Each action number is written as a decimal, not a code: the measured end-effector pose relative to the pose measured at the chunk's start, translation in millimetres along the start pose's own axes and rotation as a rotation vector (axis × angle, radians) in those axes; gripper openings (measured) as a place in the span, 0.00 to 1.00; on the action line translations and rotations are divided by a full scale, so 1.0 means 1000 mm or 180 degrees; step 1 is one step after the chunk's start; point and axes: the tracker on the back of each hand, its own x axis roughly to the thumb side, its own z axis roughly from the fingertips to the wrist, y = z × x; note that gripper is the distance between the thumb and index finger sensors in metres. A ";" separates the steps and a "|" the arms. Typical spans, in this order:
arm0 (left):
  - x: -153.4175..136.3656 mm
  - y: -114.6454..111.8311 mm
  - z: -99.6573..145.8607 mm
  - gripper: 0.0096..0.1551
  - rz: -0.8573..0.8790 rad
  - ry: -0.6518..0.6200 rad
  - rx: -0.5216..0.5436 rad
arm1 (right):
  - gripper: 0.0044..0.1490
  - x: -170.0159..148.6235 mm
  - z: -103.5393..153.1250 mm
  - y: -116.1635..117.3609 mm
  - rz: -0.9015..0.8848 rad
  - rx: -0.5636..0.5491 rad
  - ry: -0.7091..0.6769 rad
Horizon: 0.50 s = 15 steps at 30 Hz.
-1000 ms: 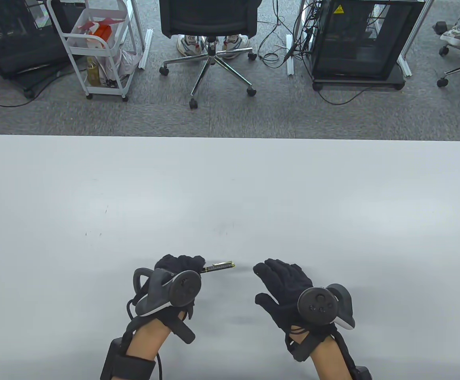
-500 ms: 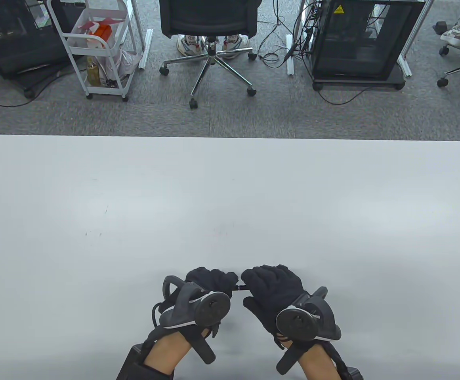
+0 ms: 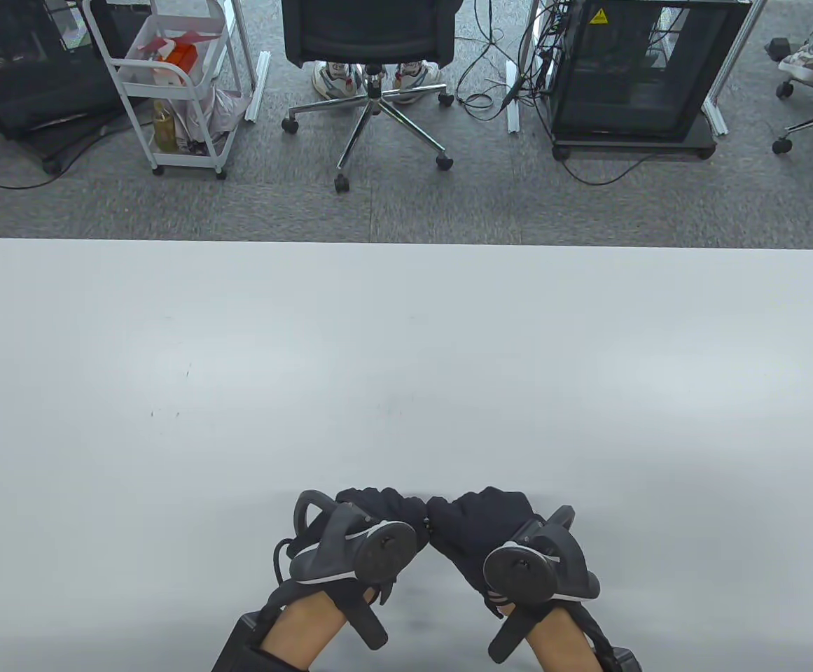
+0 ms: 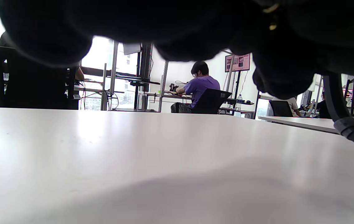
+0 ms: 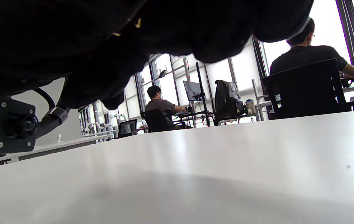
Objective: Remove fountain pen cap from fountain pen with right hand
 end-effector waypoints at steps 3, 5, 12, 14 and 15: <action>-0.001 0.000 -0.002 0.25 0.0066 0.0029 -0.0022 | 0.29 0.000 0.000 -0.002 0.0081 -0.0049 -0.0020; -0.002 0.000 -0.002 0.25 0.0096 0.0036 -0.0031 | 0.30 -0.001 0.000 -0.002 0.0050 -0.0060 -0.0029; -0.010 -0.001 -0.001 0.24 0.0201 0.0147 -0.0060 | 0.29 0.000 0.000 -0.001 0.0120 -0.0081 -0.0045; -0.010 -0.002 -0.001 0.24 0.0228 0.0107 0.0009 | 0.29 0.001 0.000 0.000 0.0184 -0.0082 -0.0036; -0.010 -0.003 -0.001 0.24 0.0187 0.0097 -0.0001 | 0.30 0.001 0.000 0.001 0.0190 -0.0029 -0.0004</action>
